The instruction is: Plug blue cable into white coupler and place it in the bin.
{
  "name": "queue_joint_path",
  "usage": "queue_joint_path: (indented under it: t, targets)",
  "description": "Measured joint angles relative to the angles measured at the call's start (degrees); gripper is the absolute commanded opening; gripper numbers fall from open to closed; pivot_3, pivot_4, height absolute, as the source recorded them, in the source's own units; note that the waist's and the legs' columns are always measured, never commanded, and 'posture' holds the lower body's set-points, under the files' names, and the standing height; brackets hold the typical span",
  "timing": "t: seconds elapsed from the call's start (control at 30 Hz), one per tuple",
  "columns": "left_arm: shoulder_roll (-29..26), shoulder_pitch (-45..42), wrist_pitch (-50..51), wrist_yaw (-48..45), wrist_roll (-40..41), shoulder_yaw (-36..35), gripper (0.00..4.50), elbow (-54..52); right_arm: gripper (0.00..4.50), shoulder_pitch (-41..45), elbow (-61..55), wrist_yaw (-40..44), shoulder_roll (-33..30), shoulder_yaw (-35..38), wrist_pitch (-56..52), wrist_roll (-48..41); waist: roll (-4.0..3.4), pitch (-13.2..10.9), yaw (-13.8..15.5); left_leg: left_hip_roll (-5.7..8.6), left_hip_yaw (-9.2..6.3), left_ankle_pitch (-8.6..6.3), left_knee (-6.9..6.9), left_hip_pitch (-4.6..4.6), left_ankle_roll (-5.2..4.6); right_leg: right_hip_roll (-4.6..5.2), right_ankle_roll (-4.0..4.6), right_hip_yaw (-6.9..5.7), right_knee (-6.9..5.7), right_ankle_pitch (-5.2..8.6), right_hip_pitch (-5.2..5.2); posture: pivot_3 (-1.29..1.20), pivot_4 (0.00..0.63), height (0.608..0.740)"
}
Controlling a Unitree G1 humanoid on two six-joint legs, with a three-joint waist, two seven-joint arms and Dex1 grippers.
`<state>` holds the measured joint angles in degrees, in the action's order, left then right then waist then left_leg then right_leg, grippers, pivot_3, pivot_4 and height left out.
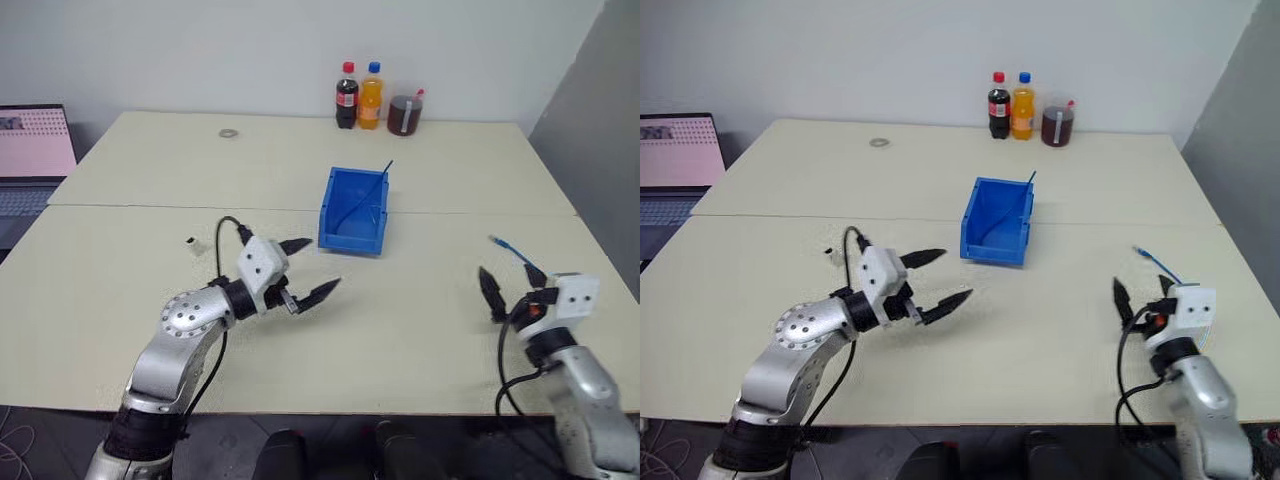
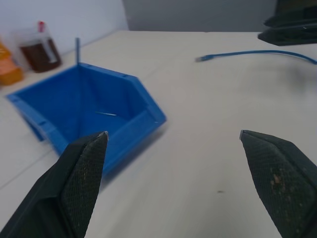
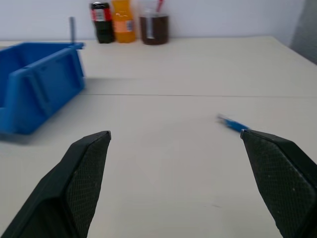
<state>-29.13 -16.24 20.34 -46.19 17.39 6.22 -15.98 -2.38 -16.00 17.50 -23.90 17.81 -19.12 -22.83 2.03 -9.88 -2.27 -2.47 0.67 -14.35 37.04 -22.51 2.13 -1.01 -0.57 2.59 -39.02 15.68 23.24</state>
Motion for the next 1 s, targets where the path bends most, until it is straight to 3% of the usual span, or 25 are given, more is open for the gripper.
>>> queue_joint_path:
  t: [0.1,0.23,0.53,0.63,1.0]
  targets:
    - [-1.00,-4.62,2.74,-3.80,0.62,2.71,4.50,0.61,4.46,9.94,11.45,4.15,-9.82,1.20,-5.54,-0.31,-0.10,-0.03,-0.13,0.03,0.15,0.02,0.01,0.08,-0.03,-0.06,0.04,0.01,-0.05,-0.04,-0.05,0.00,0.150,0.740]
    - [-1.25,-7.34,4.31,-7.02,0.79,3.76,4.50,1.07,4.46,20.02,26.26,10.90,-18.38,-1.22,-8.64,2.06,-0.13,-0.02,0.10,-0.08,0.09,0.03,-0.06,0.04,-0.06,-0.19,0.20,-0.01,-0.01,0.05,-0.06,0.00,0.150,0.740]
    - [-1.51,-7.69,2.63,-9.43,-0.27,4.87,4.50,3.14,4.46,29.07,48.03,17.54,-21.97,-6.75,-11.68,6.78,-0.19,-0.05,0.47,-0.06,0.16,0.03,-0.02,-0.16,-0.06,0.05,0.43,0.01,0.03,-0.04,0.05,0.00,0.150,0.740]
    - [-1.51,-7.67,1.53,-9.48,-0.93,5.07,4.50,3.25,3.94,30.14,49.88,19.15,-22.60,-6.76,-13.65,7.06,-0.19,-0.05,0.48,-0.04,0.14,0.03,0.03,-0.17,-0.06,0.07,0.35,-0.01,0.03,-0.07,0.02,0.00,0.150,0.740]
    - [-0.62,-7.58,0.02,-9.62,-1.91,6.28,4.50,4.84,1.40,30.04,49.80,23.30,-24.46,-6.53,-17.75,7.64,-0.14,-0.02,0.44,-0.04,0.10,0.03,0.03,-0.09,-0.06,-0.02,0.09,-0.05,0.02,0.07,-0.03,0.00,0.150,0.740]
